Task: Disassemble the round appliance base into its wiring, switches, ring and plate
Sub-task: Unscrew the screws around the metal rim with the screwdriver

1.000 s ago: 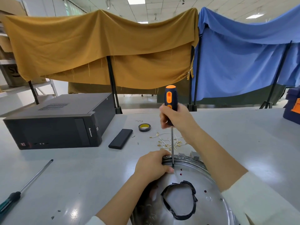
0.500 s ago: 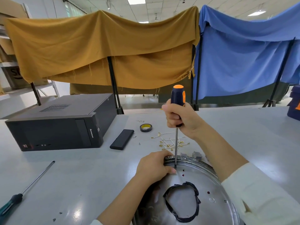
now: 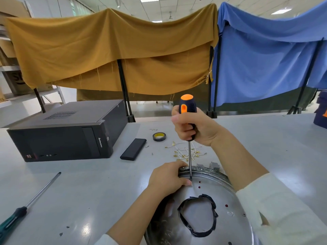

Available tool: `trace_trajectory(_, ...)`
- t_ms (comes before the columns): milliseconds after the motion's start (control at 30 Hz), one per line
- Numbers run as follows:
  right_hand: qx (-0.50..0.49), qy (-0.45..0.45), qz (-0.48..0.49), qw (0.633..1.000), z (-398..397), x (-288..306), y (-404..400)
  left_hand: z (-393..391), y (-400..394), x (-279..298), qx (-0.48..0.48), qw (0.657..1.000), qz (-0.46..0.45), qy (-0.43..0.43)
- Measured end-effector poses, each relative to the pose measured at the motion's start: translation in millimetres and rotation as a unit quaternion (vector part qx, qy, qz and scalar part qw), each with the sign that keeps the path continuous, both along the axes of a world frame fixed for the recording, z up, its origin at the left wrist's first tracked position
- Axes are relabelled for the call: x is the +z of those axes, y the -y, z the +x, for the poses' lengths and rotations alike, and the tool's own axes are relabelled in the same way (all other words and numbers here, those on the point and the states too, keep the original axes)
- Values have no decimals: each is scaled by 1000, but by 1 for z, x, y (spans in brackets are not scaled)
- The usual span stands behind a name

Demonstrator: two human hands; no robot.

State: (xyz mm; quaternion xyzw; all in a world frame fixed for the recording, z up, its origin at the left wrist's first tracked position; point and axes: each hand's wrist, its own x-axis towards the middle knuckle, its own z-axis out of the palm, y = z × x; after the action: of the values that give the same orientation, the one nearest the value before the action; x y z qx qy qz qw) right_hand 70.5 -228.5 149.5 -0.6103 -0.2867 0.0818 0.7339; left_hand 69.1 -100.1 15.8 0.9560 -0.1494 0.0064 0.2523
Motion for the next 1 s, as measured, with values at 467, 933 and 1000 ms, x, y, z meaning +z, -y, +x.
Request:
trace_trajectory(467, -329, 75, 23, 941, -4, -8, -17, 0, 0, 0, -7, 1000, -3, 2)
trace_trajectory(933, -444, 118, 8, 888, -4, -15, -21, 0, 0, -1, -6, 1000, -5, 4)
trace_trajectory(1000, -308, 50, 33, 949, -2, -8, -14, 0, -1, -1, -5, 1000, 0, 7)
